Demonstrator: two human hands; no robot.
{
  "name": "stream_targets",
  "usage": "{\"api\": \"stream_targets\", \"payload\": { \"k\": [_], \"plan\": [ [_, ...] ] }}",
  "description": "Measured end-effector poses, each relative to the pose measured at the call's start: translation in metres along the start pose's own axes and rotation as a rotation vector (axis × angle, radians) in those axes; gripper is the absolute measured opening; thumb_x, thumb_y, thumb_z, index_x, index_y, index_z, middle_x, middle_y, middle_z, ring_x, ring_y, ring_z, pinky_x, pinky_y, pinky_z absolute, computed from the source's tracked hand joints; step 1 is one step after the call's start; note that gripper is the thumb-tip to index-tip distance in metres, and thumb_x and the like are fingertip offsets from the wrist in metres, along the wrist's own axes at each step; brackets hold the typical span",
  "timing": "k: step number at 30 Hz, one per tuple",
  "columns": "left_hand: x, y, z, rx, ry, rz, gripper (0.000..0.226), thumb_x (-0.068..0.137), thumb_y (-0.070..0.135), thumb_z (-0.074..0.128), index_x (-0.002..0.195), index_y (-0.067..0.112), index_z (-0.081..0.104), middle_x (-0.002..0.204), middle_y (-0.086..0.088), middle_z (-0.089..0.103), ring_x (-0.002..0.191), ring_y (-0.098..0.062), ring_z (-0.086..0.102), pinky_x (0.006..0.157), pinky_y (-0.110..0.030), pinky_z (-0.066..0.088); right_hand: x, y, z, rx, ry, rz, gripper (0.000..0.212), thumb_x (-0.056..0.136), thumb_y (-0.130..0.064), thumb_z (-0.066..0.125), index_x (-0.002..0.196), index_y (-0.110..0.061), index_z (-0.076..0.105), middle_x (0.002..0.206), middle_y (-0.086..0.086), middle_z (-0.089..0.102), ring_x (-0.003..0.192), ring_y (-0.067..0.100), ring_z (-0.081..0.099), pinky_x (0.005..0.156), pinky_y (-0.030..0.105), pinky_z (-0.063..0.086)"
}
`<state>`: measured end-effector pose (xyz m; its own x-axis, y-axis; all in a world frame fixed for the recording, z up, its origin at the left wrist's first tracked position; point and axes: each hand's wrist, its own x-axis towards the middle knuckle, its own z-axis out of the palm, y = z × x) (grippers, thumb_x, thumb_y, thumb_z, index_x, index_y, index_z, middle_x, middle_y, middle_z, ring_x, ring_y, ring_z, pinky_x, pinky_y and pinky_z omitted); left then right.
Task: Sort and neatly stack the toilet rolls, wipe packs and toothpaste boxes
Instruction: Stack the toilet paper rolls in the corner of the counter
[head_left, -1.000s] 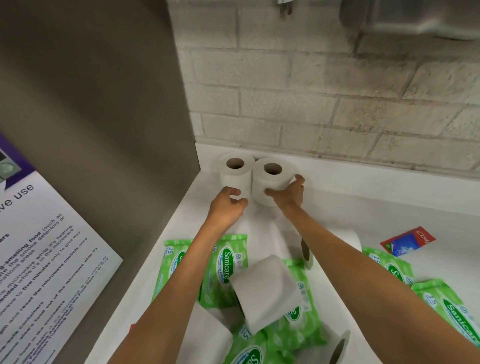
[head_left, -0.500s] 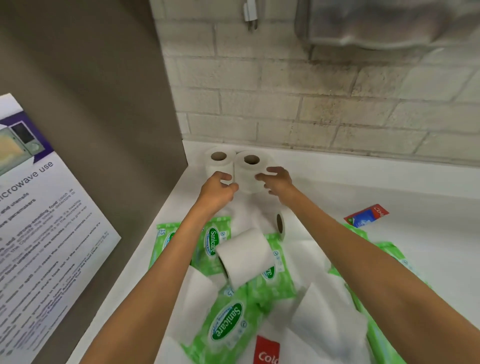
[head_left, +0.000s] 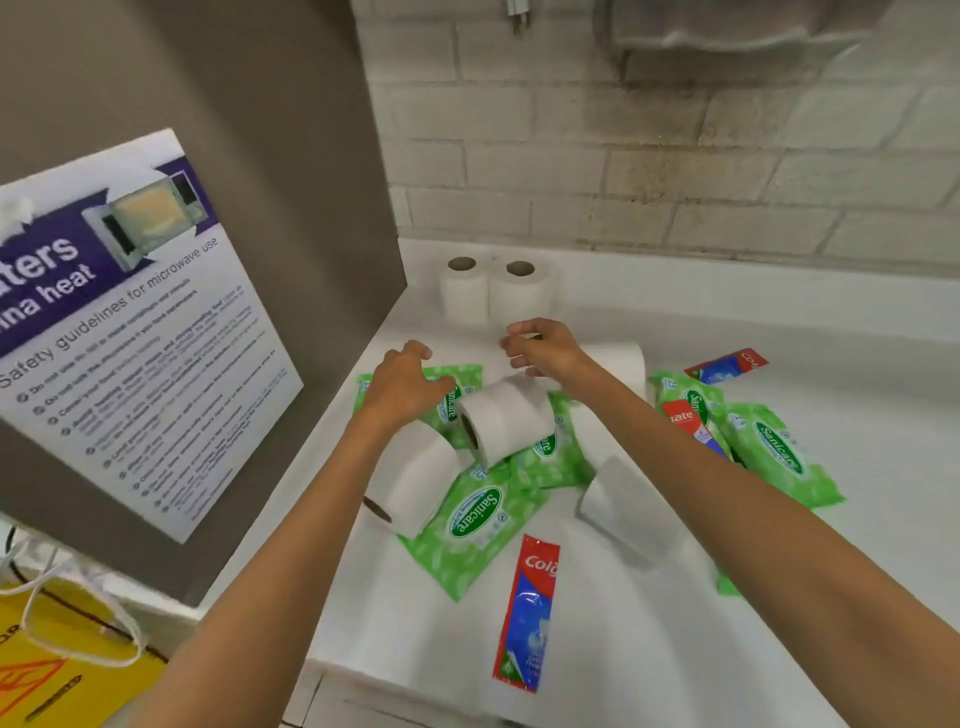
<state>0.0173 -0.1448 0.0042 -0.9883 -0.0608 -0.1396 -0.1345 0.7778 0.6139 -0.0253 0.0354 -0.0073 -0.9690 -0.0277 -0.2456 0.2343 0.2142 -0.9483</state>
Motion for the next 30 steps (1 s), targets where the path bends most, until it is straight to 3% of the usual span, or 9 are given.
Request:
{"api": "stream_targets", "payload": {
  "k": [4, 7, 10, 14, 20, 24, 28, 30],
  "plan": [
    [-0.020, -0.025, 0.001, 0.103, -0.057, -0.095, 0.071, 0.080, 0.040, 0.067, 0.138, 0.014, 0.035, 0.144, -0.016, 0.034, 0.131, -0.033, 0.039, 0.106, -0.042, 0.038, -0.014, 0.006, 0.021, 0.010, 0.008, -0.018, 0.027, 0.085, -0.014, 0.065, 0.110, -0.010, 0.056, 0.084, 0.004, 0.057, 0.062, 0.010, 0.052, 0.048, 0.010, 0.044],
    [-0.032, -0.039, 0.004, 0.170, -0.098, -0.145, 0.088, 0.074, 0.049, 0.069, 0.144, 0.015, 0.026, 0.149, -0.015, 0.028, 0.137, -0.033, 0.031, 0.110, -0.045, 0.035, -0.019, 0.011, 0.030, -0.017, 0.068, -0.039, 0.030, 0.084, -0.014, 0.064, 0.113, -0.007, 0.060, 0.080, 0.000, 0.058, 0.071, 0.015, 0.056, 0.063, 0.018, 0.044],
    [-0.040, -0.047, 0.011, 0.233, -0.119, -0.190, 0.100, 0.071, 0.053, 0.071, 0.146, 0.016, 0.017, 0.149, -0.015, 0.028, 0.137, -0.034, 0.030, 0.109, -0.045, 0.034, -0.025, 0.012, 0.034, -0.008, 0.107, -0.059, 0.021, 0.084, -0.014, 0.062, 0.105, -0.012, 0.062, 0.093, 0.003, 0.059, 0.085, 0.019, 0.057, 0.077, 0.027, 0.044],
    [-0.046, -0.054, 0.019, 0.265, -0.173, -0.213, 0.111, 0.066, 0.056, 0.073, 0.148, 0.017, 0.009, 0.148, -0.014, 0.030, 0.136, -0.034, 0.033, 0.108, -0.044, 0.035, -0.032, 0.012, 0.037, 0.008, 0.123, -0.074, 0.015, 0.083, -0.013, 0.062, 0.097, -0.018, 0.059, 0.097, 0.005, 0.061, 0.078, 0.016, 0.057, 0.082, 0.031, 0.046],
    [-0.049, -0.062, 0.023, 0.231, -0.154, -0.189, 0.110, 0.063, 0.050, 0.078, 0.146, 0.017, 0.014, 0.137, -0.011, 0.044, 0.124, -0.032, 0.047, 0.091, -0.039, 0.051, -0.037, 0.008, 0.040, 0.041, 0.132, -0.058, 0.024, 0.084, -0.011, 0.061, 0.107, -0.011, 0.062, 0.094, 0.007, 0.062, 0.075, 0.018, 0.056, 0.086, 0.035, 0.050],
    [-0.048, -0.059, 0.018, 0.169, -0.095, -0.201, 0.098, 0.066, 0.045, 0.077, 0.142, 0.013, 0.023, 0.133, -0.008, 0.050, 0.119, -0.029, 0.052, 0.070, -0.032, 0.045, -0.039, 0.002, 0.037, 0.080, 0.112, -0.066, 0.016, 0.084, -0.010, 0.061, 0.099, -0.015, 0.059, 0.096, 0.009, 0.063, 0.066, 0.014, 0.055, 0.078, 0.032, 0.049],
    [-0.035, -0.053, -0.003, -0.039, -0.017, -0.219, 0.104, 0.055, 0.051, 0.078, 0.137, 0.009, 0.030, 0.132, -0.009, 0.051, 0.121, -0.029, 0.050, 0.083, -0.033, 0.049, -0.038, -0.008, 0.031, 0.138, 0.093, -0.064, 0.023, 0.086, -0.007, 0.059, 0.109, -0.008, 0.060, 0.091, 0.009, 0.061, 0.064, 0.013, 0.055, 0.065, 0.022, 0.047],
    [-0.026, -0.047, -0.016, -0.199, 0.052, -0.210, 0.096, 0.060, 0.045, 0.080, 0.135, 0.009, 0.033, 0.129, -0.009, 0.051, 0.117, -0.028, 0.052, 0.068, -0.030, 0.052, -0.035, -0.013, 0.027, 0.151, 0.062, -0.060, 0.025, 0.086, -0.009, 0.060, 0.111, -0.007, 0.059, 0.089, 0.009, 0.060, 0.065, 0.014, 0.056, 0.065, 0.022, 0.047]
  ]
}}
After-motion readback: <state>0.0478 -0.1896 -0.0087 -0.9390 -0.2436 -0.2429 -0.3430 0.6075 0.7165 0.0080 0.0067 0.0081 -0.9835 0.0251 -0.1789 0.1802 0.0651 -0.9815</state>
